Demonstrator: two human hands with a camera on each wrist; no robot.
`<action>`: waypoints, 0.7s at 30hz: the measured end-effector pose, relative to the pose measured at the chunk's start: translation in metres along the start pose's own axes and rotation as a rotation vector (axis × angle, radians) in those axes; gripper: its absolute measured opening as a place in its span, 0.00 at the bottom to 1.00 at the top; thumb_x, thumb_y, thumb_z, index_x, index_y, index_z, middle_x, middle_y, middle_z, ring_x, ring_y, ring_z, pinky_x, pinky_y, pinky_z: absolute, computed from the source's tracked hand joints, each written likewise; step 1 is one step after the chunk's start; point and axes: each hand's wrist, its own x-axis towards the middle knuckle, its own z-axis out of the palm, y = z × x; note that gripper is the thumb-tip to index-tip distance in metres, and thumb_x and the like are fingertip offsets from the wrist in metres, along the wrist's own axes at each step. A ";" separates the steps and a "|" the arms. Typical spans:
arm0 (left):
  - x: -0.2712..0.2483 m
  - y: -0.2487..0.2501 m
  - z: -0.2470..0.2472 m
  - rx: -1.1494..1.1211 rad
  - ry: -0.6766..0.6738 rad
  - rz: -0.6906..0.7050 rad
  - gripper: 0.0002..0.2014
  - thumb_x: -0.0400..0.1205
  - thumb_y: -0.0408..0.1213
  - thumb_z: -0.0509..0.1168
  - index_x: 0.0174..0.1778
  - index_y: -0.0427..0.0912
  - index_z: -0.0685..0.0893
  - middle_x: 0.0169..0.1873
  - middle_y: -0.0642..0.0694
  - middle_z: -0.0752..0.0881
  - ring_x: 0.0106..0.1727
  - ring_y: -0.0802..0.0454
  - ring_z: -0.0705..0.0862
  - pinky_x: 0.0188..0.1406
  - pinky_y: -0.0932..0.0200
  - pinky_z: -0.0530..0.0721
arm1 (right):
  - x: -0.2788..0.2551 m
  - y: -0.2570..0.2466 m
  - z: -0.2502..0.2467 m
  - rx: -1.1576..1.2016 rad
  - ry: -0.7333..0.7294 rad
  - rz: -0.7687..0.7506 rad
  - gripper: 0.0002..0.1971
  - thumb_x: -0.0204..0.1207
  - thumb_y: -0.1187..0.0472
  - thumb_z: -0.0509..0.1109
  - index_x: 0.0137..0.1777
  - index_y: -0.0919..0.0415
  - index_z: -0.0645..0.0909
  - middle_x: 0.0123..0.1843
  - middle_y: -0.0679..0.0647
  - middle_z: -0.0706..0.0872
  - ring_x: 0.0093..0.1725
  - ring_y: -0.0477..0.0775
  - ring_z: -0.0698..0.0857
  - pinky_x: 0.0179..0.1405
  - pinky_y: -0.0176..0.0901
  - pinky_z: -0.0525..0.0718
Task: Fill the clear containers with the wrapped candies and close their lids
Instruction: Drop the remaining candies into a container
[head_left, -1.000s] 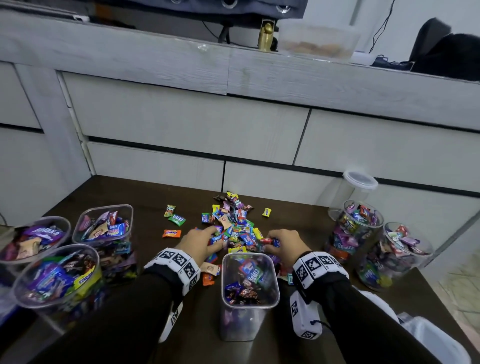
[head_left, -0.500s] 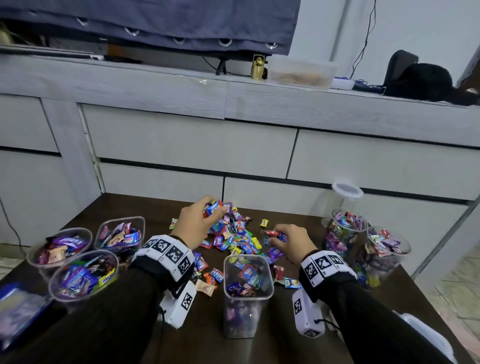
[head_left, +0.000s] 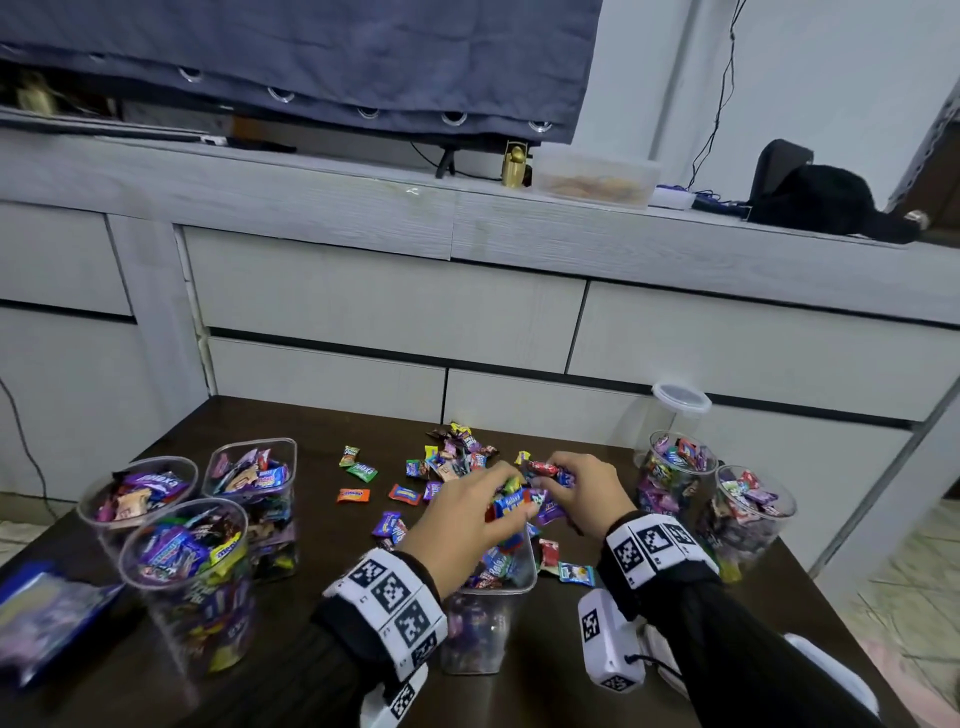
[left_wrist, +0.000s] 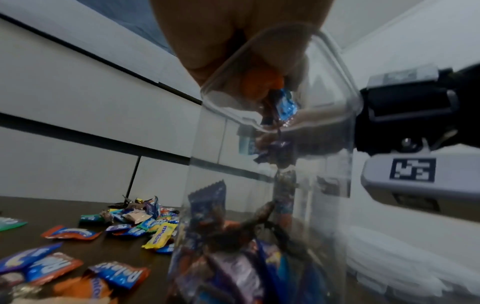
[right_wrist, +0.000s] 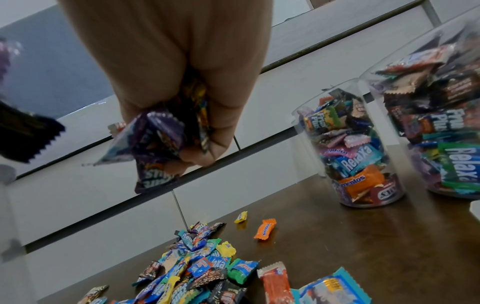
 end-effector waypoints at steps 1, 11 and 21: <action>-0.001 -0.001 0.001 0.028 -0.022 0.000 0.18 0.84 0.55 0.62 0.65 0.52 0.77 0.54 0.53 0.81 0.54 0.58 0.80 0.53 0.64 0.77 | -0.001 0.001 -0.001 0.005 0.001 0.004 0.07 0.76 0.55 0.71 0.38 0.52 0.78 0.31 0.47 0.79 0.36 0.50 0.78 0.36 0.41 0.70; -0.001 0.001 -0.003 0.199 -0.139 0.054 0.16 0.82 0.53 0.62 0.61 0.48 0.76 0.55 0.48 0.80 0.56 0.51 0.79 0.59 0.49 0.79 | -0.004 0.006 -0.005 -0.014 -0.009 -0.003 0.11 0.77 0.54 0.71 0.35 0.48 0.75 0.31 0.45 0.78 0.34 0.44 0.76 0.28 0.33 0.66; -0.006 0.011 -0.017 0.298 -0.311 0.104 0.09 0.81 0.48 0.62 0.55 0.54 0.71 0.51 0.53 0.78 0.47 0.55 0.77 0.47 0.55 0.76 | -0.001 0.007 -0.006 -0.002 -0.014 0.000 0.07 0.77 0.54 0.71 0.39 0.52 0.78 0.32 0.45 0.79 0.36 0.46 0.78 0.30 0.30 0.69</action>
